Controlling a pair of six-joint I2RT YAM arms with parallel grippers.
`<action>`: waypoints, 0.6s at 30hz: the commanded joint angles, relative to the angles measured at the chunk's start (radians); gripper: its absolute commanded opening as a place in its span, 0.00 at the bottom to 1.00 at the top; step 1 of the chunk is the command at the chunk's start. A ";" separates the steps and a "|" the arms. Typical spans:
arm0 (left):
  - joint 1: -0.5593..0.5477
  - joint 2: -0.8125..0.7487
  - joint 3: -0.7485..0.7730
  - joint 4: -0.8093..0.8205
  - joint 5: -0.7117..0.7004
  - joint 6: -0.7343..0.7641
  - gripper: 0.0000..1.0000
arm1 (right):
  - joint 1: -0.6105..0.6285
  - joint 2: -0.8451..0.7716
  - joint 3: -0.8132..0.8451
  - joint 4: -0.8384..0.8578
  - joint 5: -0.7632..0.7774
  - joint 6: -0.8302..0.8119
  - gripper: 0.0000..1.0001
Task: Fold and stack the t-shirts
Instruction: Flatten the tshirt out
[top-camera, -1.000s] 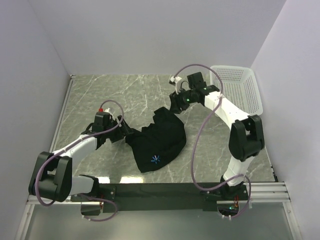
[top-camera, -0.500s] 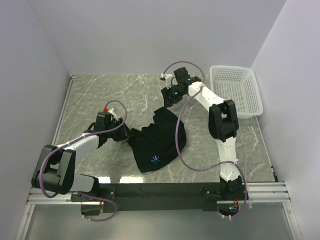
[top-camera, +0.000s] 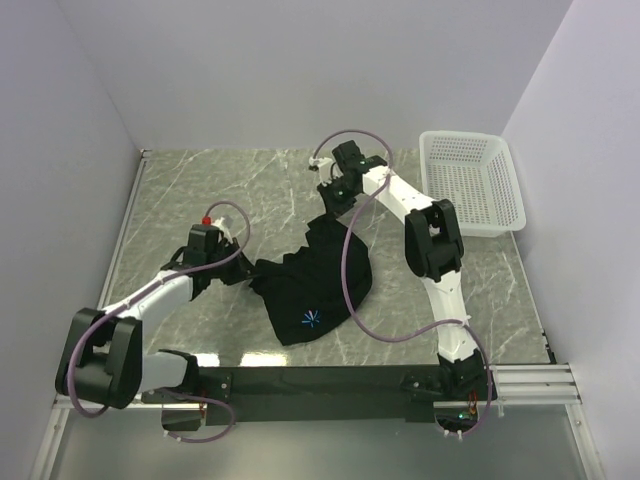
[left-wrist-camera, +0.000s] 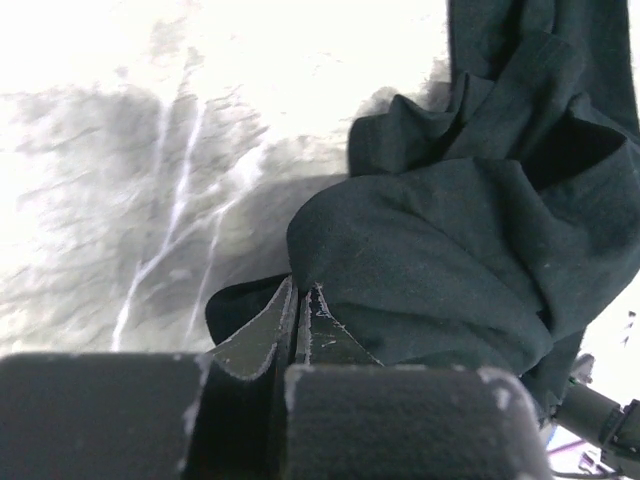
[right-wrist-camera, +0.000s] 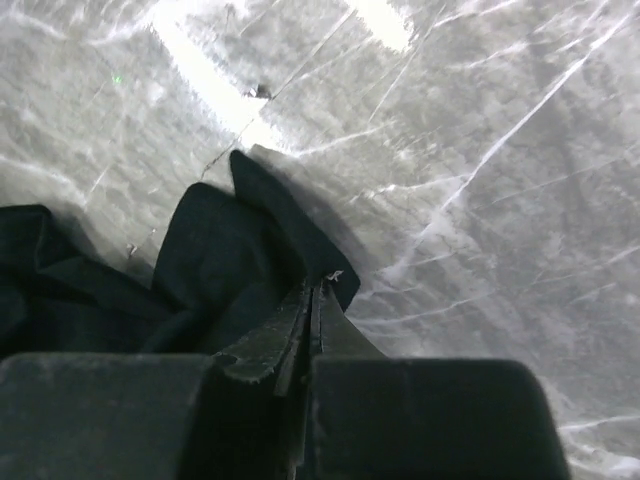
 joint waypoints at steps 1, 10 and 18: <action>0.007 -0.060 0.033 -0.082 -0.079 0.022 0.01 | -0.012 -0.059 0.007 0.062 0.004 0.037 0.00; 0.066 -0.225 0.116 -0.306 -0.441 0.011 0.01 | -0.152 -0.266 -0.152 0.265 0.072 0.178 0.00; 0.192 -0.238 0.196 -0.380 -0.565 0.056 0.01 | -0.187 -0.447 -0.400 0.505 0.343 0.315 0.00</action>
